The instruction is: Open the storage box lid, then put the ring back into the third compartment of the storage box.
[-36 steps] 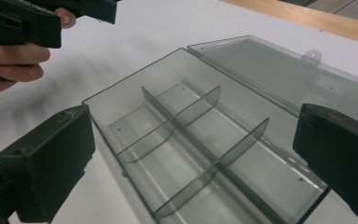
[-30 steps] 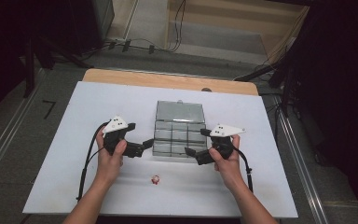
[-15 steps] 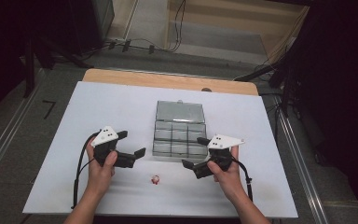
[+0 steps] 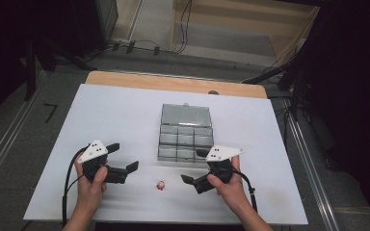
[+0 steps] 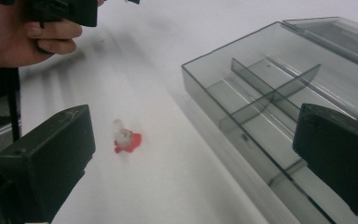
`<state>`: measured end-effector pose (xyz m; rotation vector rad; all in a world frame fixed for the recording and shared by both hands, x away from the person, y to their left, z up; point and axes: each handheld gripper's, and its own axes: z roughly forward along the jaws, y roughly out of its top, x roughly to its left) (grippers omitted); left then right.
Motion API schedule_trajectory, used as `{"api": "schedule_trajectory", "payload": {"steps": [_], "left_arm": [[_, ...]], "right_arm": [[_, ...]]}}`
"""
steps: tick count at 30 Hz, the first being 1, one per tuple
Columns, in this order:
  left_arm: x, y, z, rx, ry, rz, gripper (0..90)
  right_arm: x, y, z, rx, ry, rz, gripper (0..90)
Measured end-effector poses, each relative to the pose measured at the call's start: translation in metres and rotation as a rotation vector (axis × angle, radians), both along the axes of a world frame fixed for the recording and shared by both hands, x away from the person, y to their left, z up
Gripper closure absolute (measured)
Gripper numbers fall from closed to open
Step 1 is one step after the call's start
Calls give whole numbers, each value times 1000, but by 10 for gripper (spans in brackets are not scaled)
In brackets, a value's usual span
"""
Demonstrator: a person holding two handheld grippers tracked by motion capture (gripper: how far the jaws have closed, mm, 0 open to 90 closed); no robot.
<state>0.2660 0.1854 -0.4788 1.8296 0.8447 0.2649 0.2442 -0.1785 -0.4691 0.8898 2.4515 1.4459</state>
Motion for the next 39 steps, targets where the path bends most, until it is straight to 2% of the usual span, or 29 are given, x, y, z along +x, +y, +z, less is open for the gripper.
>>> {"api": "schedule_trajectory", "payload": {"steps": [7, 18, 20, 22, 25, 28, 29, 33, 39], "left_arm": [[-1, 17, 3, -42, -8, 24, 0], [-6, 34, -6, -28, -3, 44, 0], [-4, 35, -10, -24, -6, 49, 0], [-3, 34, -12, -1, -6, 52, 0], [-3, 33, -14, -8, -8, 40, 0], [-3, 33, -15, -12, -6, 49, 0], [-3, 33, -16, -16, -7, 50, 0], [-1, 34, -18, -26, 2, 55, 0], [-1, 33, -19, -25, 5, 45, 0]], "right_arm": [[-3, 14, -3, -33, 19, 32, 0], [-13, 41, -9, -61, 45, 96, 0], [-14, 44, -10, -51, 55, 89, 39], [-15, 47, -11, -59, 58, 85, 74], [-17, 50, -13, -67, 70, 59, 191], [-18, 53, -16, -90, 76, 46, 308], [-18, 54, -17, -86, 82, 52, 348], [-22, 60, -21, -118, 78, 85, 435], [-21, 68, -25, -138, 65, 91, 555]]}}
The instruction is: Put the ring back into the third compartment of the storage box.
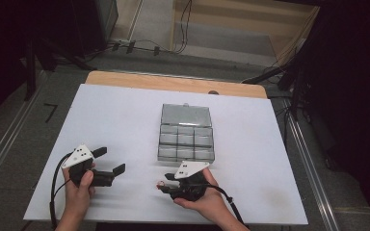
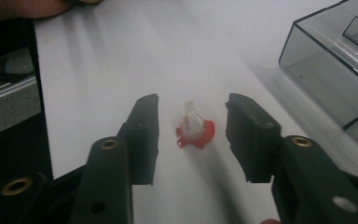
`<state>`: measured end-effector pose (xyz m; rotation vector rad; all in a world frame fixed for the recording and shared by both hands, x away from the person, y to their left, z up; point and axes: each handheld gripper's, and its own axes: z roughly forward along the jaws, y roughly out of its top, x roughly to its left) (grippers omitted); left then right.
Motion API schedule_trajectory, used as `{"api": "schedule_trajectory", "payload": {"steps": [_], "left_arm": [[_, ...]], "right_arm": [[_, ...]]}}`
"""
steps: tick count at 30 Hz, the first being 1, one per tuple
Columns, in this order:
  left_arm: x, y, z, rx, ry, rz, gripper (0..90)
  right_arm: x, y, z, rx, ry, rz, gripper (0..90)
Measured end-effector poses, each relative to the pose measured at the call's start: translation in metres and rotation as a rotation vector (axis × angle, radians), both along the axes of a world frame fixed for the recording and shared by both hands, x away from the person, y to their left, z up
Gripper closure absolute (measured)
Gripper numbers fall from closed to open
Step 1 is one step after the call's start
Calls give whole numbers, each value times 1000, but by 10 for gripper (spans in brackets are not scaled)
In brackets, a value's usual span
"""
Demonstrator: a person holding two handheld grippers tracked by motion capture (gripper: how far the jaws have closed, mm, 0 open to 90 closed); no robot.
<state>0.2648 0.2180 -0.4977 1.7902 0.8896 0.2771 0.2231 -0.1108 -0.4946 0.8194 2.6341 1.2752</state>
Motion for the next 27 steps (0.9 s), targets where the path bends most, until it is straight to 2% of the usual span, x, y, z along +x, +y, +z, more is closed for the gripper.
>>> {"api": "schedule_trajectory", "payload": {"steps": [5, 12, 19, 27], "left_arm": [[0, 0, 0, -2, 1, -1, 0], [0, -1, -1, -2, 4, -4, 0], [1, -1, -1, -3, 9, -8, 0], [1, -1, -1, -1, 10, -8, 0]], "right_arm": [[3, 5, -4, 19, 7, 19, 665], [3, 12, -7, 1, -6, 36, 795], [3, 10, -10, -26, -11, 25, 844], [3, 2, -1, 3, -26, 31, 845]]}}
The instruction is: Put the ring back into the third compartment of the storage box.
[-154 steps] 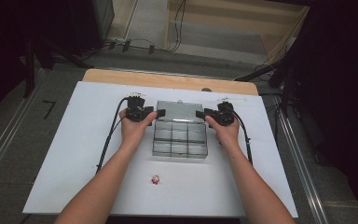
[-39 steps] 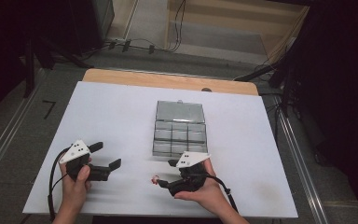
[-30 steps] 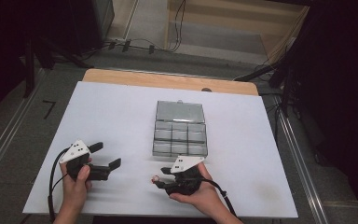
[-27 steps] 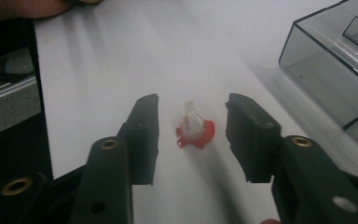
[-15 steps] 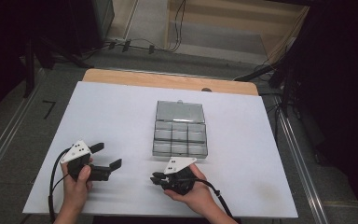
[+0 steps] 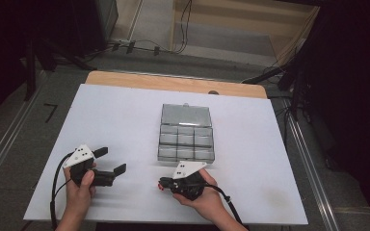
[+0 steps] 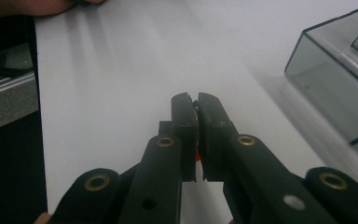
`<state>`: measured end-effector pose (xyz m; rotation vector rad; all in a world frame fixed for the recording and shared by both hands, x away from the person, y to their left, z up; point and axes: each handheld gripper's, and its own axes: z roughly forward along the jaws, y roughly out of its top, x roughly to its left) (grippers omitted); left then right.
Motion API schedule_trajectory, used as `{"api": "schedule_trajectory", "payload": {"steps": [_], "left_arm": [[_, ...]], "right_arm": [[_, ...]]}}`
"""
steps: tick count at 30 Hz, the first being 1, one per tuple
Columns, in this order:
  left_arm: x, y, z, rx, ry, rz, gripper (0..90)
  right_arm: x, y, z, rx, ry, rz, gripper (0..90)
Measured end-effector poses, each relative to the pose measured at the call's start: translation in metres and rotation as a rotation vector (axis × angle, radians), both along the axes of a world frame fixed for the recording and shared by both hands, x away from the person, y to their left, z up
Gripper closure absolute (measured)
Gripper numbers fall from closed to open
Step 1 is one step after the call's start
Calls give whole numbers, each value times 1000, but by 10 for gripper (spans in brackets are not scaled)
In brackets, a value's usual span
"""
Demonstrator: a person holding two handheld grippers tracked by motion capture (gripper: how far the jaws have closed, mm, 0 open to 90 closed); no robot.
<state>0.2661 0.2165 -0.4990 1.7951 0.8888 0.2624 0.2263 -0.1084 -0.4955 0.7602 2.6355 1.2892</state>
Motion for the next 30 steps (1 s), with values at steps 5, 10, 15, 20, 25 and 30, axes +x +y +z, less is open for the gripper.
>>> {"api": "schedule_trajectory", "payload": {"steps": [5, 10, 15, 20, 25, 30], "left_arm": [[0, 0, 0, -2, 3, -1, 0], [0, 0, 0, 1, 3, -5, 0], [0, -1, 0, 2, 2, -5, 0], [0, -1, 0, 4, 2, -3, 0], [-1, -1, 0, 5, 0, -7, 0], [-1, -2, -1, 1, -1, -7, 0]], "right_arm": [[2, -8, 7, 15, 0, -6, 845], [4, -15, 14, 24, -8, -13, 845], [7, -22, 19, 36, -8, -26, 845], [10, -29, 24, 48, -11, -39, 845], [14, -34, 27, 51, -8, -51, 845], [18, -38, 31, 59, -14, -62, 845]]}}
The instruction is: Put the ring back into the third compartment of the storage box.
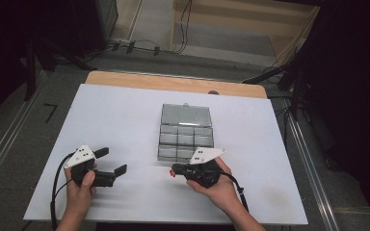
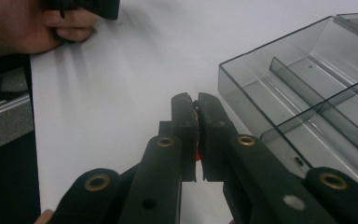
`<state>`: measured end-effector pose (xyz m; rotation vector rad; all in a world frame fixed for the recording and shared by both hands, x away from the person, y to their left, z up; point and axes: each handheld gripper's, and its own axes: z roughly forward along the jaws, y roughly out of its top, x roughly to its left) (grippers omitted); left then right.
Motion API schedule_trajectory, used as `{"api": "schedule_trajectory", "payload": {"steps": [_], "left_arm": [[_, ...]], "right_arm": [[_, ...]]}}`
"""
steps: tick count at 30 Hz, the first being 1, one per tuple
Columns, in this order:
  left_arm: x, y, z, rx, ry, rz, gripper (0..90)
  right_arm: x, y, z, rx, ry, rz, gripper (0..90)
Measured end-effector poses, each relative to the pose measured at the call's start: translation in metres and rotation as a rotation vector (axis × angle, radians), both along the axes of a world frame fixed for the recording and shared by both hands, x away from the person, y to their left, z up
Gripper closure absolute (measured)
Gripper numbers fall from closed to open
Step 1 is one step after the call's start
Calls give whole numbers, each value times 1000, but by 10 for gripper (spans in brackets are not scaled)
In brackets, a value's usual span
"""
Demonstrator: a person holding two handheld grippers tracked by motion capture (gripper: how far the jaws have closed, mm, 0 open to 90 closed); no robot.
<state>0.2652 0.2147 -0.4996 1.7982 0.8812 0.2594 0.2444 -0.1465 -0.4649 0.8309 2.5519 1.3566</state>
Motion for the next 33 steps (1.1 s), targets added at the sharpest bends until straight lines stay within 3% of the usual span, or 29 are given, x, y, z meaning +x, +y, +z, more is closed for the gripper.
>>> {"api": "schedule_trajectory", "payload": {"steps": [7, 19, 33], "left_arm": [[0, 0, 0, 3, 0, 0, 0], [0, 0, 0, 9, -3, -1, 0], [0, -1, 0, 11, -5, -4, 0]], "right_arm": [[8, -9, 8, 9, -14, -20, 845], [22, -22, 14, 24, 2, -68, 845], [37, -30, 21, 5, -12, -102, 845]]}}
